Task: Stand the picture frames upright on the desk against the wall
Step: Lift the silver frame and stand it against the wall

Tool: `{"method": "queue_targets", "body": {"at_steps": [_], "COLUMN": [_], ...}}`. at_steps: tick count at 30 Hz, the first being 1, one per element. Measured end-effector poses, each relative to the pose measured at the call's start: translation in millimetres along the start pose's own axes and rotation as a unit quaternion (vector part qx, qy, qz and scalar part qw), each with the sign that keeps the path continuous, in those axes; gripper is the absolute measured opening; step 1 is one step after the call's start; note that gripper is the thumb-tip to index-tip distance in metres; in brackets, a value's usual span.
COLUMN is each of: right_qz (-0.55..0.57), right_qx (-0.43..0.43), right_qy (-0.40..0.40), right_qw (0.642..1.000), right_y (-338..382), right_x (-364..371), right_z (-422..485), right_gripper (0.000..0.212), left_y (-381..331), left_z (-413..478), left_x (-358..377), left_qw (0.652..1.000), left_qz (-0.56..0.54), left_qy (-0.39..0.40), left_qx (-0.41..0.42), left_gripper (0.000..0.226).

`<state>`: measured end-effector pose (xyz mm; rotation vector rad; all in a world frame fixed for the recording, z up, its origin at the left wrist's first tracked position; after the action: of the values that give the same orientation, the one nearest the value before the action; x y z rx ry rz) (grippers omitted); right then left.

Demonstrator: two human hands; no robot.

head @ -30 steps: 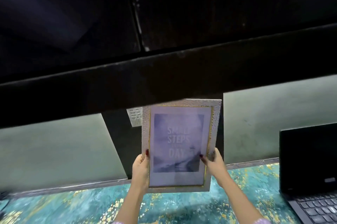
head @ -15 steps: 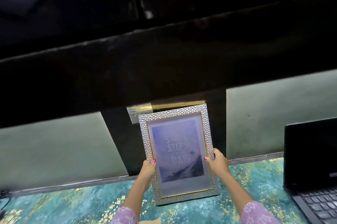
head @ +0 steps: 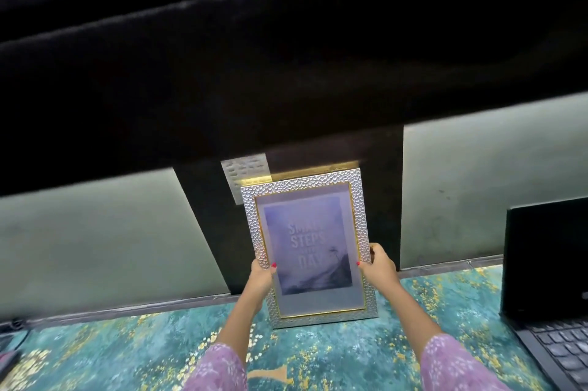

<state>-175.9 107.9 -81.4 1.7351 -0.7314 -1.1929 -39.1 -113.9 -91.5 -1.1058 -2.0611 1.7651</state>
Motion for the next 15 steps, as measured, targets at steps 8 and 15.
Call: {"method": "queue_targets", "body": {"at_steps": [8,15], "right_qz": [-0.02,-0.041], "right_qx": [-0.064,-0.061], "right_qy": [-0.045,0.106], "right_qw": [0.997,0.992], "right_y": [-13,-45], "right_x": [1,29], "right_z": [-52,-135], "right_gripper": [0.064,0.026], "left_y": [28,87], "left_z": [-59,-133], "left_x": [5,1], "left_qw": [0.995,0.995], "left_qz": [-0.017,0.075], "left_qy": [-0.081,-0.069], "left_qx": [0.056,0.017], "left_gripper": [0.066,0.038]}}
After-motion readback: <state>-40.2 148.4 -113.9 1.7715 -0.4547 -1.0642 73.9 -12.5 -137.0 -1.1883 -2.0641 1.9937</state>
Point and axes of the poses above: each hand's wrist, its own z-axis towards the middle knuckle, its own x-axis out of the palm, y = z × x, the point moved 5 cm from there along z, towards the middle knuckle, and after that the axes turned 3 degrees about -y, right-handed, at the moved point
